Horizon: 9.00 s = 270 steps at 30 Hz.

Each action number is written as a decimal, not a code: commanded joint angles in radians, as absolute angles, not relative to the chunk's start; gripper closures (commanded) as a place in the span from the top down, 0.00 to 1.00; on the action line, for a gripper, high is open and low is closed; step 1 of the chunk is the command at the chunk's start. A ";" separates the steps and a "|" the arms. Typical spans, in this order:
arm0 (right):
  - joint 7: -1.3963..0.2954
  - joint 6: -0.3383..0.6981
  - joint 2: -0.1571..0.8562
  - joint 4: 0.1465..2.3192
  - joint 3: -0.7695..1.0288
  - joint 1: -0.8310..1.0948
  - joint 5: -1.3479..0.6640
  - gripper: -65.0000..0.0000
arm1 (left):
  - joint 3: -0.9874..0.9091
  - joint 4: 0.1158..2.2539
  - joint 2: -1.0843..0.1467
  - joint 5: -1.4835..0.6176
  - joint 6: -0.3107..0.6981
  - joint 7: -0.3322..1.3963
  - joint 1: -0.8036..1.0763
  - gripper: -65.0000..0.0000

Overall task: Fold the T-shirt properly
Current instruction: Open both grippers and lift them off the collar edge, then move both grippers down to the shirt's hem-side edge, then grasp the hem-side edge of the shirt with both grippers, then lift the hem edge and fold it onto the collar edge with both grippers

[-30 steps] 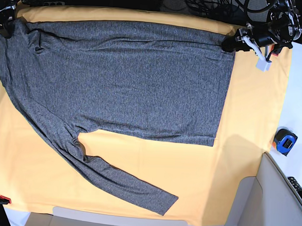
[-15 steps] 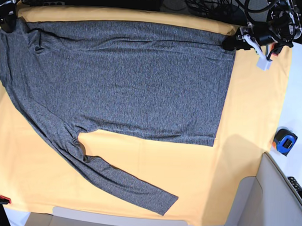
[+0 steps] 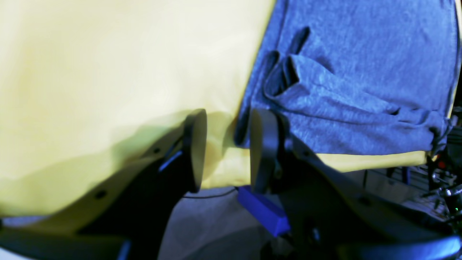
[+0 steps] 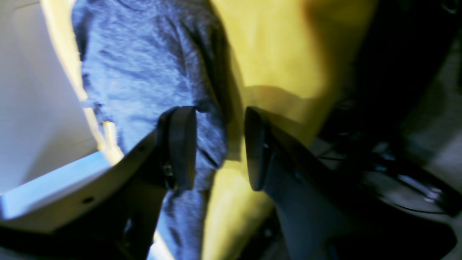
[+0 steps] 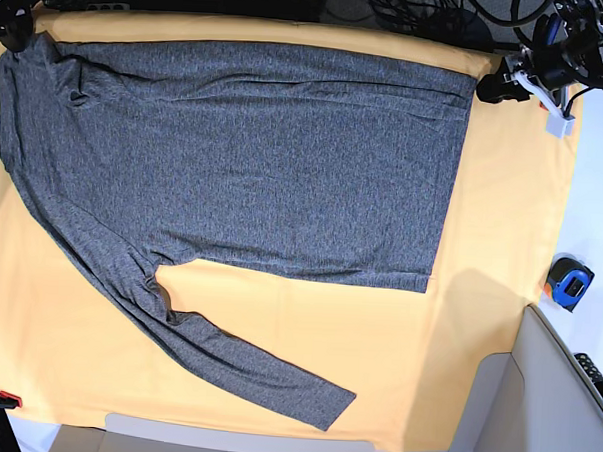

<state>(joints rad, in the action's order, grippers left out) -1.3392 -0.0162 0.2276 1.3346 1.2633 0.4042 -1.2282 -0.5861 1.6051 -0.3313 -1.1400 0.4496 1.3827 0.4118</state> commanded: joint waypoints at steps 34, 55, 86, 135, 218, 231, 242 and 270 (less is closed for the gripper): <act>-1.311 0.698 0.314 1.870 0.871 -0.007 -0.532 0.39 | -0.268 1.695 -0.538 -1.161 0.458 1.396 -0.053 0.32; -0.917 0.698 0.354 1.353 0.467 -0.409 -0.045 0.39 | -0.159 1.245 -0.499 -1.158 0.458 1.218 -0.303 0.32; -0.920 0.698 0.282 1.360 0.472 -0.401 -0.045 0.39 | 0.222 0.756 -0.397 -1.156 0.458 0.918 -0.585 0.35; -0.918 0.698 0.282 1.360 0.473 -0.386 -0.045 0.39 | 0.216 0.639 -0.433 -0.961 0.456 0.786 -0.590 0.35; -0.725 0.698 0.390 0.769 0.463 -0.547 -0.045 0.62 | 0.219 0.687 -0.343 -0.955 0.458 0.809 -0.568 0.00; -0.723 0.698 0.390 0.771 0.464 -0.547 -0.045 0.00 | 0.219 0.687 -0.343 -0.955 0.458 0.806 -0.549 0.00; -0.728 0.698 0.390 0.849 0.464 -0.544 -0.045 0.00 | 0.208 0.803 -0.349 -0.961 0.458 0.799 -0.513 0.00; -0.728 0.698 0.389 1.488 0.552 -0.157 -0.048 0.00 | -0.016 1.442 -0.390 -0.961 0.458 0.886 -0.189 0.00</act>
